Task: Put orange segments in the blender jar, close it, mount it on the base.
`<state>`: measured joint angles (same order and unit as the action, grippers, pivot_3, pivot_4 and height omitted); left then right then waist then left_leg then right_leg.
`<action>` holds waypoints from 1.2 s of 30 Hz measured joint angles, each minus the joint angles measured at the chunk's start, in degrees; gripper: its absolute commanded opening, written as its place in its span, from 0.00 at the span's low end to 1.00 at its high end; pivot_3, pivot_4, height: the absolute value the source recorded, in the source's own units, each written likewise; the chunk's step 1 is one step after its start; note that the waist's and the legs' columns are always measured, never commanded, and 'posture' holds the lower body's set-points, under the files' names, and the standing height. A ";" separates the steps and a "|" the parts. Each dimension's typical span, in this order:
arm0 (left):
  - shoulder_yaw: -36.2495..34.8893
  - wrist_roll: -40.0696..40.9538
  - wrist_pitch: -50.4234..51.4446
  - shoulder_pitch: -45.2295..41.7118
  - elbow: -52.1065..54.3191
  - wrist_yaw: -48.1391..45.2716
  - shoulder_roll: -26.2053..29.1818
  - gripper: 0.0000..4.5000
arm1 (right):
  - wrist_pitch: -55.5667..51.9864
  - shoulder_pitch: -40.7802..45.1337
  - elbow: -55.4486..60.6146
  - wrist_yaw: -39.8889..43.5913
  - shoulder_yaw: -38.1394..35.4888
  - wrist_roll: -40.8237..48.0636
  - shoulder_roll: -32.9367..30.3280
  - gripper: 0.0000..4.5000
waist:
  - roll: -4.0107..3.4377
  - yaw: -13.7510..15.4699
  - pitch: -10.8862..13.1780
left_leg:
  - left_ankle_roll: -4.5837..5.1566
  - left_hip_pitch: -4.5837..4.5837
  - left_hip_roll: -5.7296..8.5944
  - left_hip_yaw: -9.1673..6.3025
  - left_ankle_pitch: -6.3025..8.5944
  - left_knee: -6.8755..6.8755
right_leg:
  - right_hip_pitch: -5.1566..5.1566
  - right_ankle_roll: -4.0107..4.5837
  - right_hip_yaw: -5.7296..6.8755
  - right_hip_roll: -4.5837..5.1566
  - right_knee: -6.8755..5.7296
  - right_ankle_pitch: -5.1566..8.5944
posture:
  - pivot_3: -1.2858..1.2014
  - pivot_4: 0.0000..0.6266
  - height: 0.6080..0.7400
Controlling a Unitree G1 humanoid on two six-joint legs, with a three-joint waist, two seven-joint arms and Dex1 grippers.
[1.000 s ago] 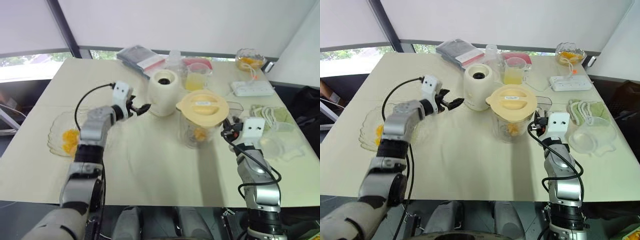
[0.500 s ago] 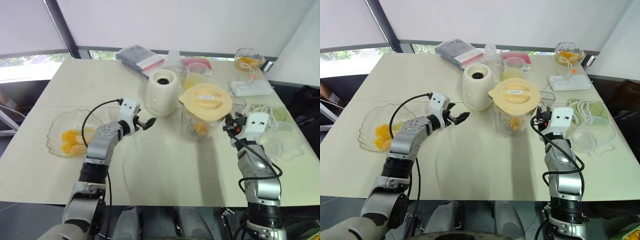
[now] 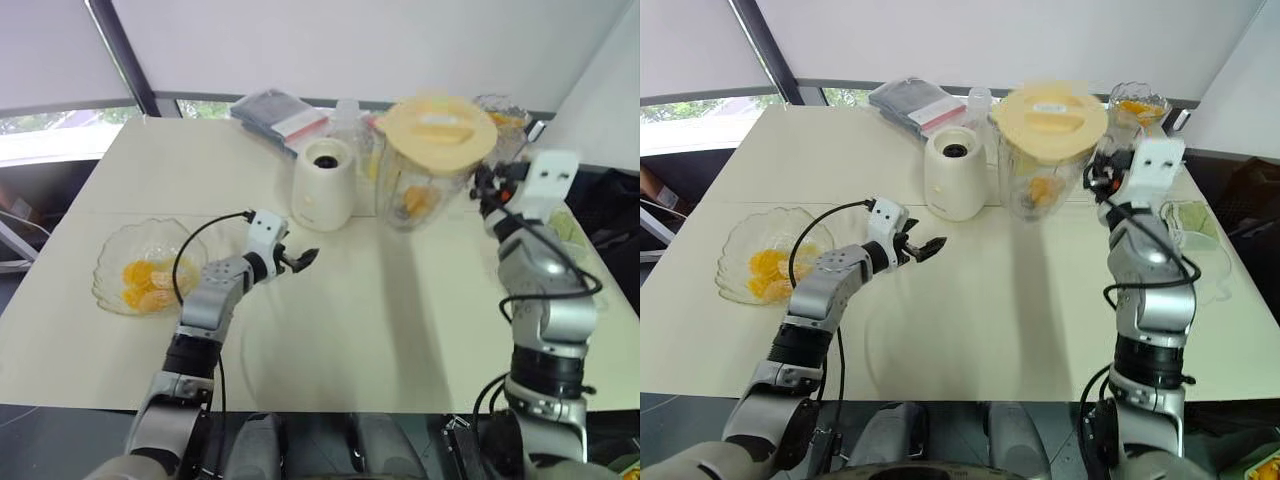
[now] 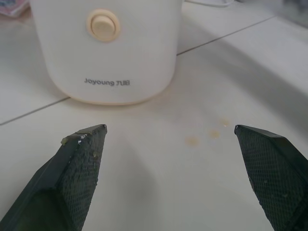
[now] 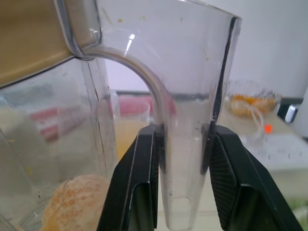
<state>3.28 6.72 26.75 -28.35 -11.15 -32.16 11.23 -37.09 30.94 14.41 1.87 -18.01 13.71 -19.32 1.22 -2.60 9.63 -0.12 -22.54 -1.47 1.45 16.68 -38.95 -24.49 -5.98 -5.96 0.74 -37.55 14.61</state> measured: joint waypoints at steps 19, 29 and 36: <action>0.16 0.00 0.90 7.82 6.73 6.34 0.24 0.99 | 0.45 34.76 -37.01 -2.47 5.51 -3.13 1.78 0.21 | -0.07 -0.49 0.04 | -0.02 -0.17 -0.01 0.14 -0.01 0.81 | -0.44 0.00 0.02 0.20 0.33 -0.02 | 0.52 0.24 1.00; 0.41 0.00 3.32 10.78 12.02 7.93 0.88 0.99 | 7.51 40.38 -46.90 -3.25 7.12 -3.82 8.32 0.21 | -0.09 -0.79 0.03 | -0.71 -0.97 0.10 0.11 -0.41 0.99 | -1.29 0.01 0.23 0.65 0.28 -0.04 | 0.52 0.24 1.00; 0.14 0.02 4.39 11.97 13.22 8.83 2.18 0.99 | 7.49 40.37 -46.70 -4.88 7.61 -3.85 11.57 0.21 | -0.09 -1.37 0.03 | -0.86 -0.97 0.31 0.08 -0.50 0.97 | -1.25 -0.08 0.28 0.85 0.26 -0.08 | 0.52 0.24 1.00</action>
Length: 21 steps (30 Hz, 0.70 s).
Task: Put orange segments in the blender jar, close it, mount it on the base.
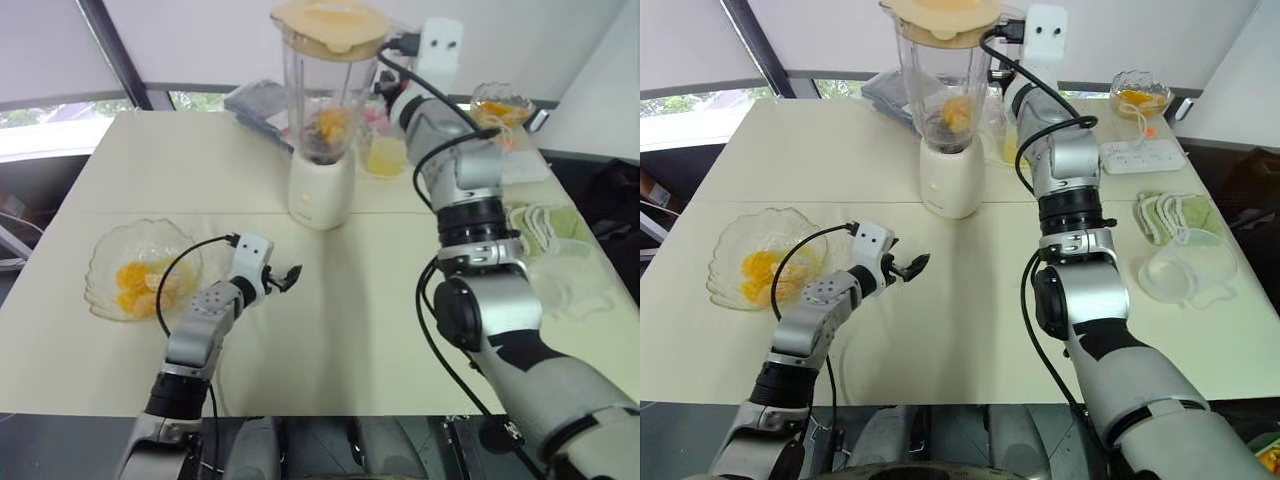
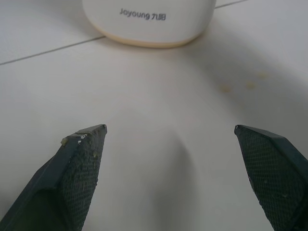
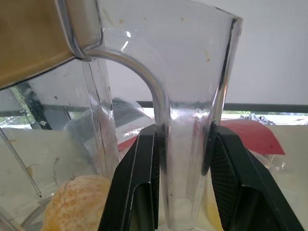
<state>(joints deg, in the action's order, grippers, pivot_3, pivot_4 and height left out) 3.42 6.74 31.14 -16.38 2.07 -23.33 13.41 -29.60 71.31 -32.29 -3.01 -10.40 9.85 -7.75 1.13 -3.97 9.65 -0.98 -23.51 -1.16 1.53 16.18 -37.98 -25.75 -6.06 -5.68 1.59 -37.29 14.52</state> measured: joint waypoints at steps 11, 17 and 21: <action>0.19 0.04 1.10 0.82 1.19 -0.15 0.37 0.99 | -0.05 -0.76 1.25 -1.26 0.71 -1.03 -0.42 0.21 | 0.00 -0.04 0.00 | -0.09 0.00 0.01 -0.06 -0.05 0.00 | 0.02 -0.01 0.06 0.01 -0.02 0.00 | 0.52 0.24 1.00; 0.32 0.04 1.10 0.79 1.17 -0.28 0.38 0.99 | -0.09 -0.96 1.25 -1.20 0.85 -1.60 -0.80 0.21 | 0.00 0.02 0.00 | -0.13 0.00 0.02 -0.09 -0.07 0.00 | 0.02 -0.01 0.08 0.00 -0.04 0.00 | 0.52 0.24 1.00; 0.32 0.03 1.09 0.71 1.15 -0.35 0.43 0.99 | -0.56 -2.25 1.25 -1.31 0.62 -1.27 -0.66 0.21 | 0.00 0.04 0.00 | -0.13 0.00 0.09 -0.11 -0.08 0.00 | 0.04 -0.02 0.10 0.05 -0.03 -0.01 | 0.52 0.24 1.00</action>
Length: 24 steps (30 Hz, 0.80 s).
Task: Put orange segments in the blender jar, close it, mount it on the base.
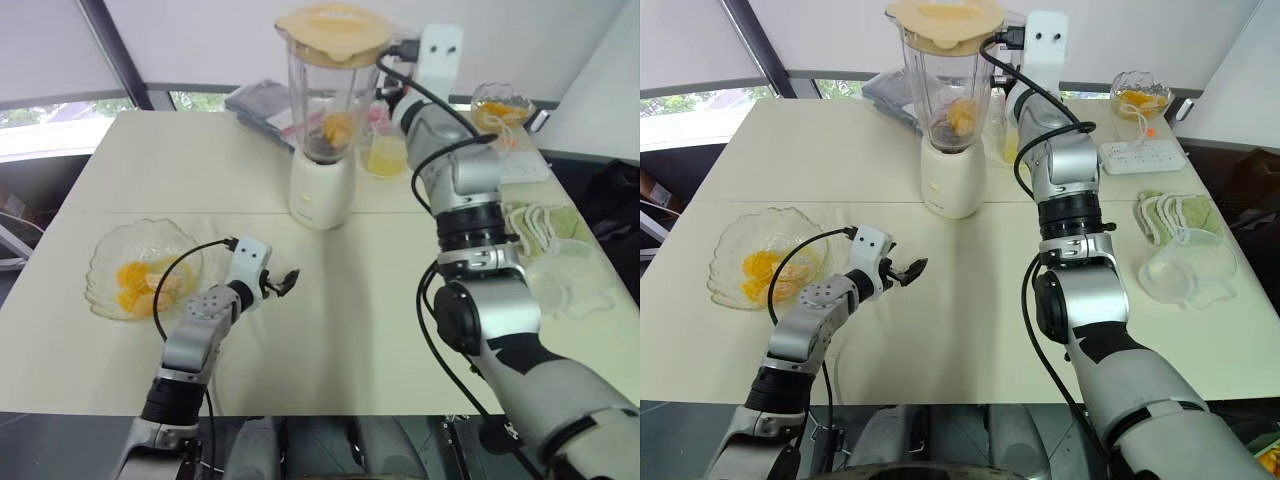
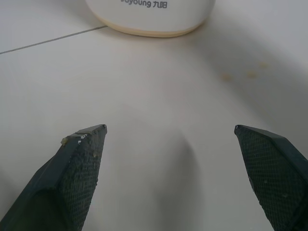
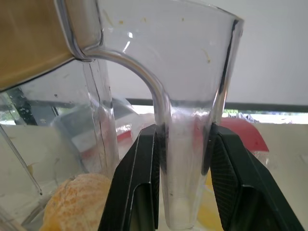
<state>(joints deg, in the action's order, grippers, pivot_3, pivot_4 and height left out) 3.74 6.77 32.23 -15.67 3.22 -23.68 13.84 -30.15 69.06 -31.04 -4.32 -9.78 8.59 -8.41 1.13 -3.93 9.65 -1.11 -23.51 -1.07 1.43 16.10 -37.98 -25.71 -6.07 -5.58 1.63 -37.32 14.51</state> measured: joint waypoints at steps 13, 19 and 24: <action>0.00 0.00 0.00 -0.20 -0.01 -0.16 0.51 0.99 | 0.07 -0.97 0.01 -0.86 -0.06 0.46 0.50 0.21 | 0.00 -0.03 0.00 | -0.02 0.00 0.03 -0.03 -0.01 0.00 | 0.02 -0.02 0.01 0.01 0.00 -0.01 | 0.52 0.24 1.00; 0.02 0.00 0.00 -0.11 -0.01 -0.14 0.51 0.99 | 1.15 -2.46 0.82 1.64 1.69 -0.57 -0.19 0.21 | 0.01 -0.06 -0.02 | -0.02 0.13 0.04 -0.05 -0.02 -0.01 | 0.19 -0.02 0.03 -0.02 0.01 -0.01 | 0.52 0.24 1.00; 0.10 0.00 0.00 0.17 -0.01 -0.01 0.40 0.99 | 1.07 -2.81 1.08 3.33 2.27 -1.01 -0.56 0.21 | 0.01 -0.12 -0.03 | -0.02 0.20 0.05 -0.09 -0.02 -0.03 | 0.27 -0.03 0.05 -0.02 -0.01 -0.02 | 0.52 0.24 1.00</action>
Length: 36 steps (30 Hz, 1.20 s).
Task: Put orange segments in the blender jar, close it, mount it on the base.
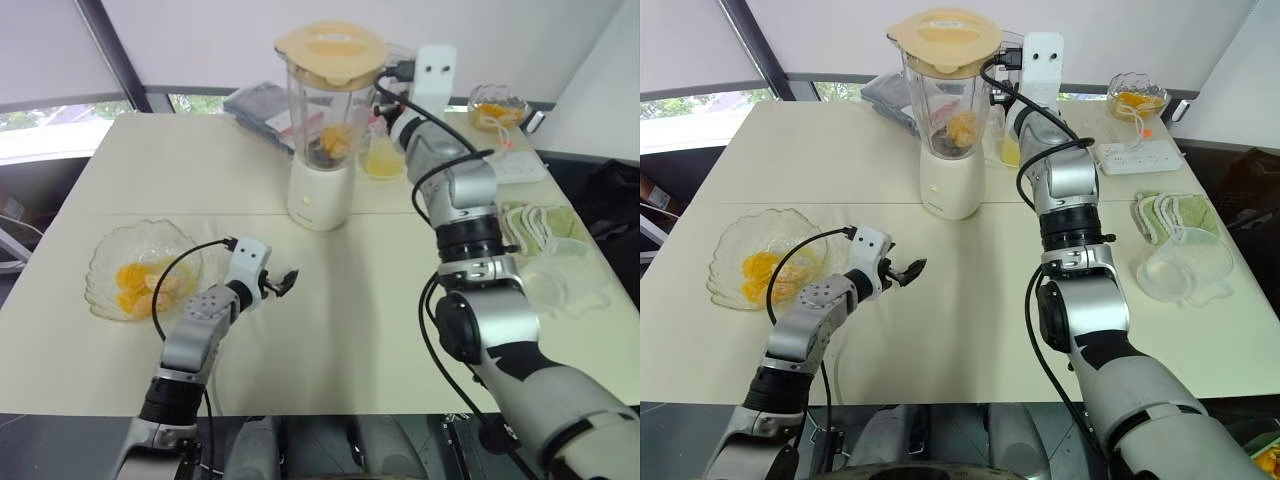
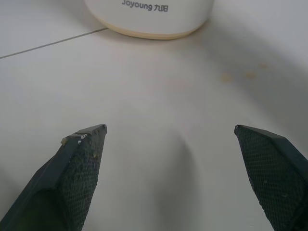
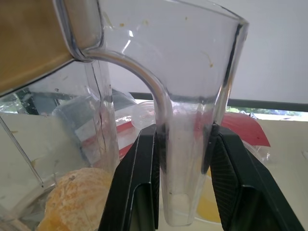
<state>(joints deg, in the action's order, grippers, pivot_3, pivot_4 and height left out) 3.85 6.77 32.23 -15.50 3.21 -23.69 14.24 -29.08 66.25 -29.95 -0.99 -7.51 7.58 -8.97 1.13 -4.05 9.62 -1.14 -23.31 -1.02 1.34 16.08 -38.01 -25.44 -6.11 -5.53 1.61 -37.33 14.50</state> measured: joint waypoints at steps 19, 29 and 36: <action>1.24 0.00 -0.01 0.78 0.01 0.20 -0.87 1.00 | -2.01 -1.14 -1.37 1.76 0.27 -0.42 -0.22 0.99 | 0.01 -0.02 -0.01 | -0.03 -0.01 0.01 -0.06 -0.02 -0.01 | 0.01 -0.02 0.04 0.01 -0.02 -0.01 | 0.52 0.24 1.00; -0.94 3.00 0.13 1.86 1.95 -2.21 1.16 1.00 | -10.76 -24.55 30.49 5.34 -1.42 4.64 -1.40 0.99 | 0.02 0.27 -0.02 | -0.02 -0.09 0.04 -0.22 -0.02 0.00 | 0.04 -0.03 0.20 0.08 0.05 -0.01 | 0.52 0.24 1.00; -4.35 7.21 1.28 6.18 11.68 -3.49 3.30 1.00 | -9.41 -52.00 55.72 14.07 -0.18 6.83 -8.86 0.99 | 0.03 0.11 -0.03 | -0.02 0.04 0.07 -0.20 -0.02 -0.09 | 0.23 -0.06 0.18 0.04 0.05 -0.03 | 0.52 0.24 1.00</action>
<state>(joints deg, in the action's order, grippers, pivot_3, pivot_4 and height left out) -0.51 13.98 33.51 -9.32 14.89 -27.18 17.54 -38.50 14.25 25.77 13.08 -7.70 14.40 -17.83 1.16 -3.94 9.59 -1.16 -23.27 -0.95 1.13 16.06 -38.10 -25.21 -6.17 -5.35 1.64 -37.28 14.47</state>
